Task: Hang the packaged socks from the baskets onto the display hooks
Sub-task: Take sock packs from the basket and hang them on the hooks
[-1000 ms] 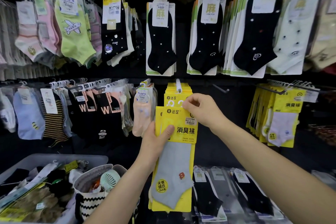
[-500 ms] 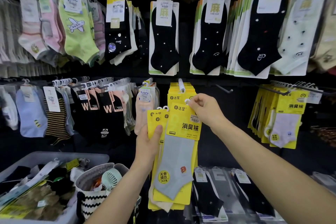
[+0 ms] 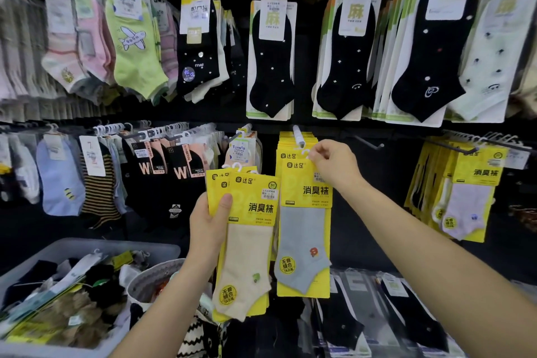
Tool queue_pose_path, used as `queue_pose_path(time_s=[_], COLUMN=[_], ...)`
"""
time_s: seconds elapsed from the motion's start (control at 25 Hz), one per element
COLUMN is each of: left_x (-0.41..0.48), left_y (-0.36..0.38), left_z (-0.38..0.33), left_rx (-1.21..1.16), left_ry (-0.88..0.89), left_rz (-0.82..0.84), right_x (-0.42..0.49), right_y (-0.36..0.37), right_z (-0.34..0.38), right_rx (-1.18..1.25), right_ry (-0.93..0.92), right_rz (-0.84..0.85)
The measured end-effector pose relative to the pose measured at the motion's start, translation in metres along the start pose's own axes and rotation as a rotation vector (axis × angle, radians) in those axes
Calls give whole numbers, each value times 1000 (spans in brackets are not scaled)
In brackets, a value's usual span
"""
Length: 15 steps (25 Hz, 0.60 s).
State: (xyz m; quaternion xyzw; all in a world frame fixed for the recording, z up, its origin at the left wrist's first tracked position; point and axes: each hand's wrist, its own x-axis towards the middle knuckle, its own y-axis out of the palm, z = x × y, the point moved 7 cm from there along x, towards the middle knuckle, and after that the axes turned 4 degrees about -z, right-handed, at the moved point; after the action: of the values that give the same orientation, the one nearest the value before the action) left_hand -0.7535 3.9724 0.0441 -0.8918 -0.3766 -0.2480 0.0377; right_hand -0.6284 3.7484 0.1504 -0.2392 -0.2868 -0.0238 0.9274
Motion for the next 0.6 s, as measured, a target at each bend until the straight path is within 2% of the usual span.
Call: queue_pose_path(time_s=[0.28,0.44,0.6], left_x=[10,10,8], left_y=[-32,-27,-6], left_z=[2,2,-4], left_rx=[18,-8,-59], left_ry=[-9,-17,-20], left_rz=[-74,-57,-8], right_x=[1,3,8], right_y=[4,-8,1], right_z=[1,2,11], right_rx=[-40,24,-24], right_ry=[19,1,-12], right_rz=[-50,-143,-70])
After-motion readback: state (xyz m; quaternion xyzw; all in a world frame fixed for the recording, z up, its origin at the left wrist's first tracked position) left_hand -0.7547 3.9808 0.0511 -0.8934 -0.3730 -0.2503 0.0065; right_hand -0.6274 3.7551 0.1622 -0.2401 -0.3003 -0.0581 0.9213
